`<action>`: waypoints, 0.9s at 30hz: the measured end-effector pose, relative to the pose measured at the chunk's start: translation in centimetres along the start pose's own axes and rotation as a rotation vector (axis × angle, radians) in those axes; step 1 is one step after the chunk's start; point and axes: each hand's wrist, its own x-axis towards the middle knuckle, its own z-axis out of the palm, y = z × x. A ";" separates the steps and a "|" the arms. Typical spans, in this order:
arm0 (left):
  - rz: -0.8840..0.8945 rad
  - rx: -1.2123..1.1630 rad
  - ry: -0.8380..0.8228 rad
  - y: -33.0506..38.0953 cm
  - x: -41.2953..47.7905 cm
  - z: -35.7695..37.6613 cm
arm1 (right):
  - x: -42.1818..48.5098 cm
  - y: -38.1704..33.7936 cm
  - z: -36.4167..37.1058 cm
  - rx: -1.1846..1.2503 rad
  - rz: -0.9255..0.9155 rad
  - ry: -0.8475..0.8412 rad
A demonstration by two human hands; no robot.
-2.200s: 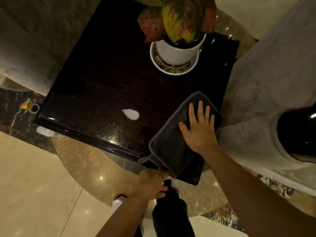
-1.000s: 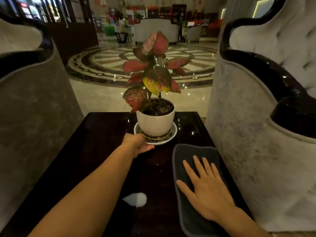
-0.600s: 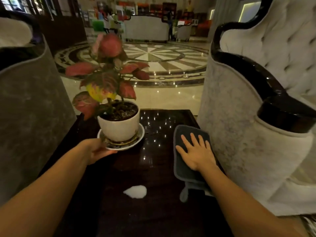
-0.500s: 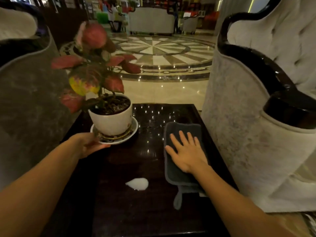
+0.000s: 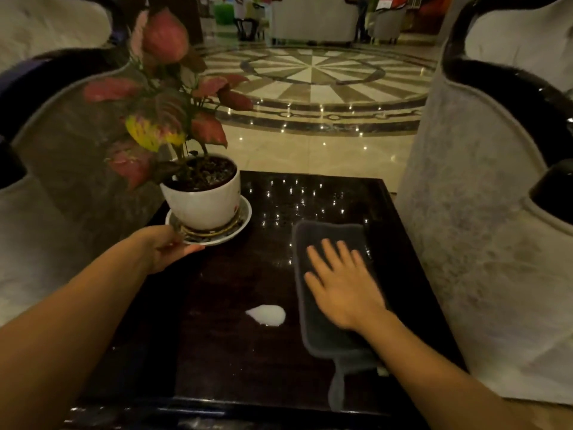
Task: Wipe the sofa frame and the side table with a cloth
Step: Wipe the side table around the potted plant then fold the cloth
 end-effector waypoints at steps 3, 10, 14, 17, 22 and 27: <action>-0.010 0.076 -0.003 0.2 -0.4 0.2 | -3.5 2.0 0.0 -0.001 -0.296 -0.074; -0.016 0.131 0.028 0.1 0.2 0.8 | 7.3 6.4 -4.1 0.019 0.412 -0.083; -0.007 0.108 0.016 0.4 0.3 1.2 | 7.8 2.1 -0.8 -0.057 -0.272 -0.098; -0.021 0.060 0.019 0.4 1.2 1.2 | 11.2 6.8 -2.5 -0.032 -0.393 -0.164; -0.006 0.064 0.039 0.2 1.9 0.7 | 18.9 11.4 -3.9 -0.022 0.458 -0.029; -0.018 0.086 0.082 0.4 2.8 0.6 | 22.0 3.4 -2.3 -0.065 0.143 0.007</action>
